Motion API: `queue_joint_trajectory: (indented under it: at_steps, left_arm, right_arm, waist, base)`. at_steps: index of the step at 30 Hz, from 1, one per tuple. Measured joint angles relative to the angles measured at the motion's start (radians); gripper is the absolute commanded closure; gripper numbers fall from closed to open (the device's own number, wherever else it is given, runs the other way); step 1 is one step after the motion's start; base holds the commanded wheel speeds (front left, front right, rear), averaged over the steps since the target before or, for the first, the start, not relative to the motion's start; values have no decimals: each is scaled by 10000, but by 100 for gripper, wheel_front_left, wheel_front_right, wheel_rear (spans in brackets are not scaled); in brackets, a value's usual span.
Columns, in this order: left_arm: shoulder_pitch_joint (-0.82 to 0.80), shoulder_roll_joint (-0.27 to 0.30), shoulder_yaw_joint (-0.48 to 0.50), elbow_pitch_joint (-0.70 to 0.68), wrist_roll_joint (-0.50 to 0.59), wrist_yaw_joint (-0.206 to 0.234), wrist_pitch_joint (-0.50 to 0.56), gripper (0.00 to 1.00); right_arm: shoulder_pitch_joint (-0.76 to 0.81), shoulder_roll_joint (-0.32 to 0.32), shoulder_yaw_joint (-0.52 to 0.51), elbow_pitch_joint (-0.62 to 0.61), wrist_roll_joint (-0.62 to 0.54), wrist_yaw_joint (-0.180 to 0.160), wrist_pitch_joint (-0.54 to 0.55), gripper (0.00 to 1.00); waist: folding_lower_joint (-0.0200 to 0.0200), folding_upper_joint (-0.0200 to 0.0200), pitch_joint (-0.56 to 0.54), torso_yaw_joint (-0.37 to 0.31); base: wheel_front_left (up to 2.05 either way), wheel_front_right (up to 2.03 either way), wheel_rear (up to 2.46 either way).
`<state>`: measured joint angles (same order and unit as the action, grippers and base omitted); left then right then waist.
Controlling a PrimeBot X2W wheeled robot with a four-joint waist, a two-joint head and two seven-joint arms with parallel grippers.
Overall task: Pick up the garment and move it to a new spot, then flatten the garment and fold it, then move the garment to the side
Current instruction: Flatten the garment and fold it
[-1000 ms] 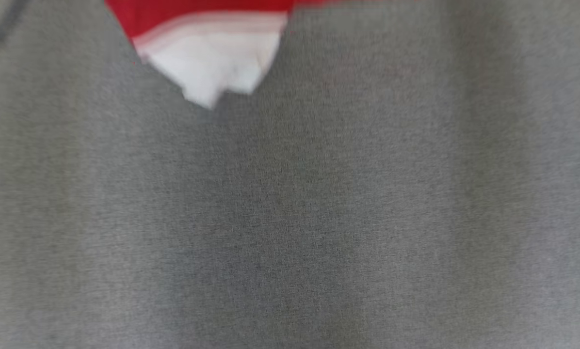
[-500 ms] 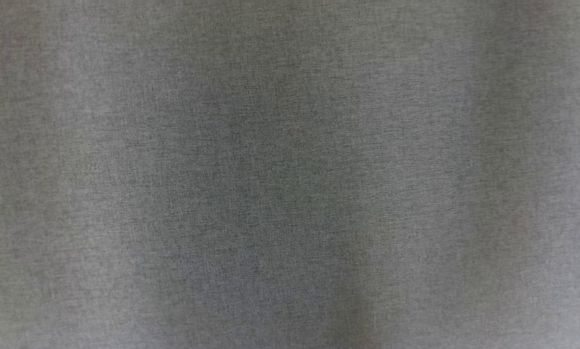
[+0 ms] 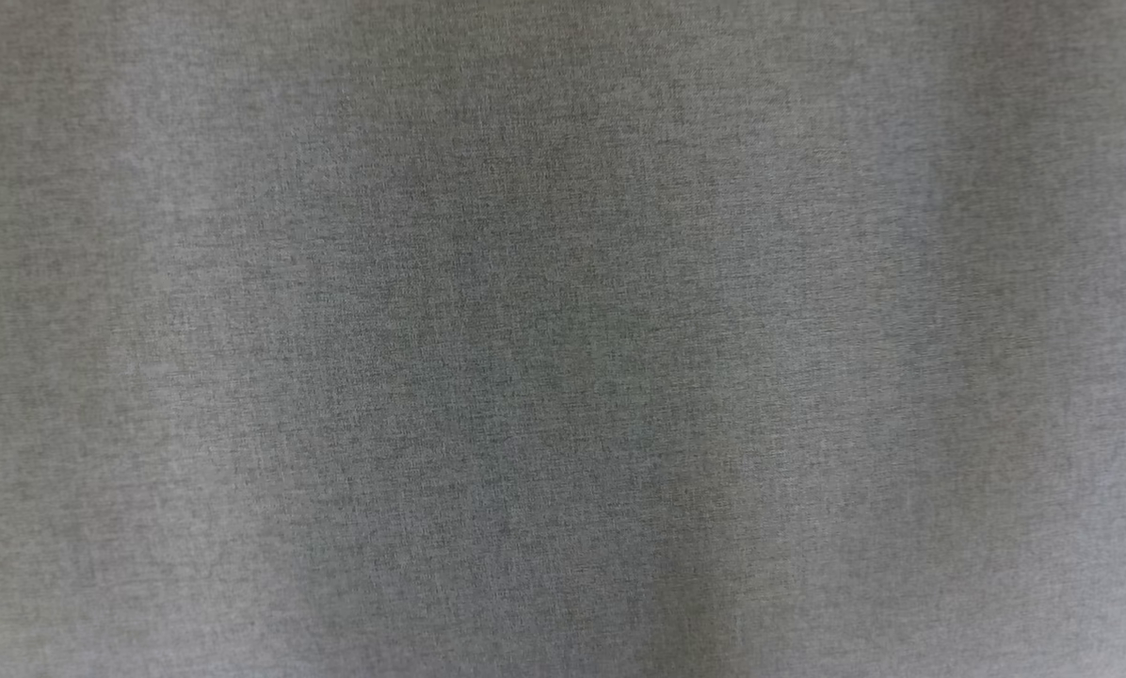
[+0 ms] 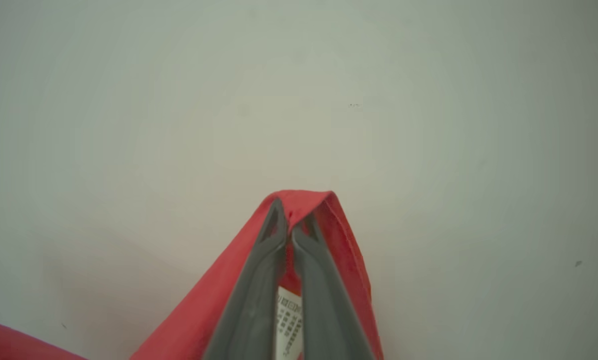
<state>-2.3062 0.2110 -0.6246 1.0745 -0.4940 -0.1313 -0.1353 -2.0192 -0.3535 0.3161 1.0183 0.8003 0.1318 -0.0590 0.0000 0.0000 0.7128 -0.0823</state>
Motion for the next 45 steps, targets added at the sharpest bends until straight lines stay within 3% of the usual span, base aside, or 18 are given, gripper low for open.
queue_joint_trajectory:
  at_steps: [11,16,22,29,30,35,41,45]
  left_arm:
    - [875,56,-290,192,-1177,0,-786,100]
    - [2463,71,-138,-299,-1883,0,-1112,100]
    - [5122,378,489,-1856,-2332,105,-1264,100]
    - [9541,1172,1515,-5453,-2280,1252,-1271,100]
    - [9541,1172,1515,-5453,-2280,1252,-1271,100]
    - [12748,1791,1883,-8276,-2399,2313,-1269,100]
    - [16305,2054,1977,-11066,-2805,3582,-1183,100]
    - [18444,2134,1983,-12147,-2984,4063,-1200,100]
  right_arm:
    - [694,77,458,-67,186,0,-222,100]
    - [2133,197,623,-458,719,0,-560,100]
    - [4483,15,986,-1490,1490,0,-905,100]
    - [7876,-431,1394,-2853,2326,0,-1078,100]
    - [7876,-431,1394,-2853,2326,0,-1078,100]
    - [9836,-675,1565,-3829,2617,0,-1095,100]
    - [12253,-1011,1406,-4847,2809,0,-1175,100]
    - [13780,-1020,1174,-5415,2867,0,-1172,100]
  waist:
    - [0,0,144,170]
    - [0,-1,-242,212]
    - [-1,0,-1050,202]
    - [-2,0,-2297,161]
    - [-2,0,-2297,161]
    - [-3,-2,-3198,115]
    - [-4,-3,-4111,145]
    - [-3,-3,-4577,195]
  base:
    - [0,0,0]
    - [0,0,0]
    - [0,0,0]
    - [0,0,0]
    - [0,0,0]
    - [0,0,0]
    - [0,0,0]
    - [0,0,0]
